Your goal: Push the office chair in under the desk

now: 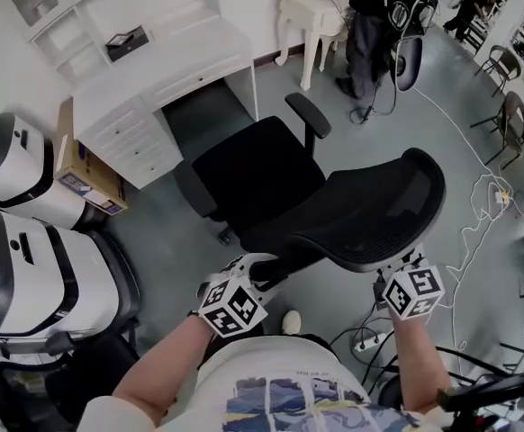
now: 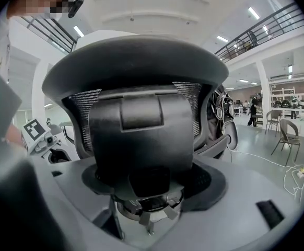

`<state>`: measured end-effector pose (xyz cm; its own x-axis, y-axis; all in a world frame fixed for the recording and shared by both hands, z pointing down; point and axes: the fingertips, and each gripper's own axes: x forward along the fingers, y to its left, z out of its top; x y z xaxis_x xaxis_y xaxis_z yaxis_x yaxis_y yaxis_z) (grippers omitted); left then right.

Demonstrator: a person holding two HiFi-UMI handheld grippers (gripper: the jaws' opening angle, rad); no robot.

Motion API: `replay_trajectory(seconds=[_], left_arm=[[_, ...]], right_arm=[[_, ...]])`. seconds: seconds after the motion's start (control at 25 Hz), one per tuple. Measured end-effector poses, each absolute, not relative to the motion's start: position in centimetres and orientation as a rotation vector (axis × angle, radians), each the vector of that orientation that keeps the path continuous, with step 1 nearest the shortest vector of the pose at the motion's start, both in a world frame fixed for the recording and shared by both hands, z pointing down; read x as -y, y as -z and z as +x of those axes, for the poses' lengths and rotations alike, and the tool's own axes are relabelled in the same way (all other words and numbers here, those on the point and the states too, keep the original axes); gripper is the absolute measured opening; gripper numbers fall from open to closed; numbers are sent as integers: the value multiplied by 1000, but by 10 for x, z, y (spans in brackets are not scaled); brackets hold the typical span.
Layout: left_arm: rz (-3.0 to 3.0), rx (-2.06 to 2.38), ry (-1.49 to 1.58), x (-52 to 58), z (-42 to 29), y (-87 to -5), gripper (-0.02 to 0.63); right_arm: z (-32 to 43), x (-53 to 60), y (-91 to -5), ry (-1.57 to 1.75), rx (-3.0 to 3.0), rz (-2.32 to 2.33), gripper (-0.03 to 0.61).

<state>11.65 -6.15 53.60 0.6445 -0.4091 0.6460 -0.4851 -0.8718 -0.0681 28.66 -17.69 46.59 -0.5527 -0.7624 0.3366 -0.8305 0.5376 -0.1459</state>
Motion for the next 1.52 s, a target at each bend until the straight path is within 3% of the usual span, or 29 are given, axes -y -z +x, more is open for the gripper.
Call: replay_trajectory(seconds=[0.52,1.52], left_arm=[[2837,605,-1002,108,13,-531,152],[2842,614,-1000,206,-105,-530,153]], right_arm=[[190,211,-463,-455,2474,1410,339],[74,305,-463,-463,2457,1421,340]])
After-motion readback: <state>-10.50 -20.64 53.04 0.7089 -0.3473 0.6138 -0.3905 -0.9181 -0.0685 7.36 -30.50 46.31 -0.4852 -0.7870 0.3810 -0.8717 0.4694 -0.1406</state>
